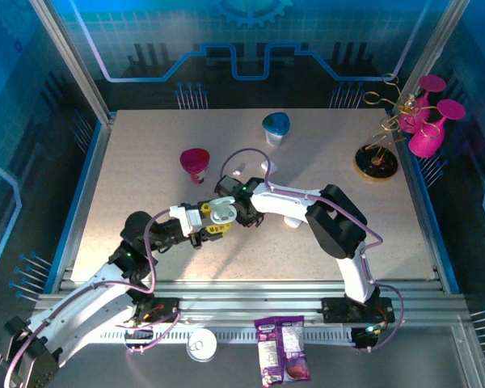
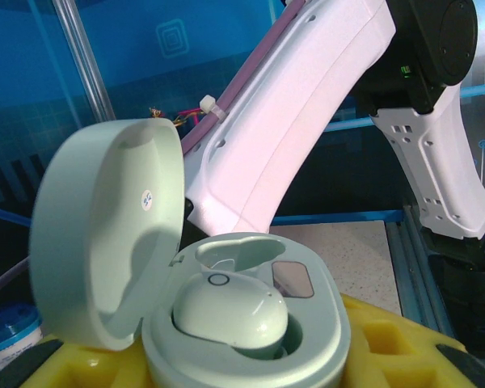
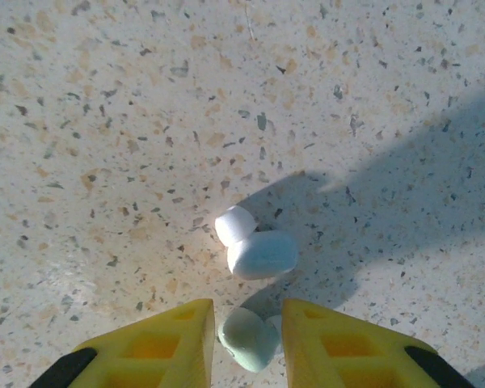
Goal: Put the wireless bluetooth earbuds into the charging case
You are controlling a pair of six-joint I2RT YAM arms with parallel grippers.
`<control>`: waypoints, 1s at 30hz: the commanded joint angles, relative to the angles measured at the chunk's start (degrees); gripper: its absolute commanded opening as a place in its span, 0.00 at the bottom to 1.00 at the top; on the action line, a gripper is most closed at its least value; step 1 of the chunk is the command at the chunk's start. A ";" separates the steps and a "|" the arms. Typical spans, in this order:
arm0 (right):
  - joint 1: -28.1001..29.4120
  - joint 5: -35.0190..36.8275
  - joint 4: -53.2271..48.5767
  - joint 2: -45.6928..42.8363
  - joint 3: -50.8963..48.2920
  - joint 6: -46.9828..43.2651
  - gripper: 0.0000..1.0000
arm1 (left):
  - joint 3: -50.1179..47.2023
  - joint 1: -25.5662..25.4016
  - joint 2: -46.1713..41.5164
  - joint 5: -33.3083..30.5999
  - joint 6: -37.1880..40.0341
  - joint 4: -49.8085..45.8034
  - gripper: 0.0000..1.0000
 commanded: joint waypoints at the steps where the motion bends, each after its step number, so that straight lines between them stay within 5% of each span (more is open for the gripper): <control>1: -0.34 -1.16 -0.25 -1.21 -1.39 -0.16 0.28 | 0.04 0.21 -0.22 -0.13 0.77 1.73 0.27; 30: -0.47 0.82 -0.59 2.76 -0.99 -2.59 0.25 | 1.19 0.17 0.57 0.45 0.95 1.60 0.27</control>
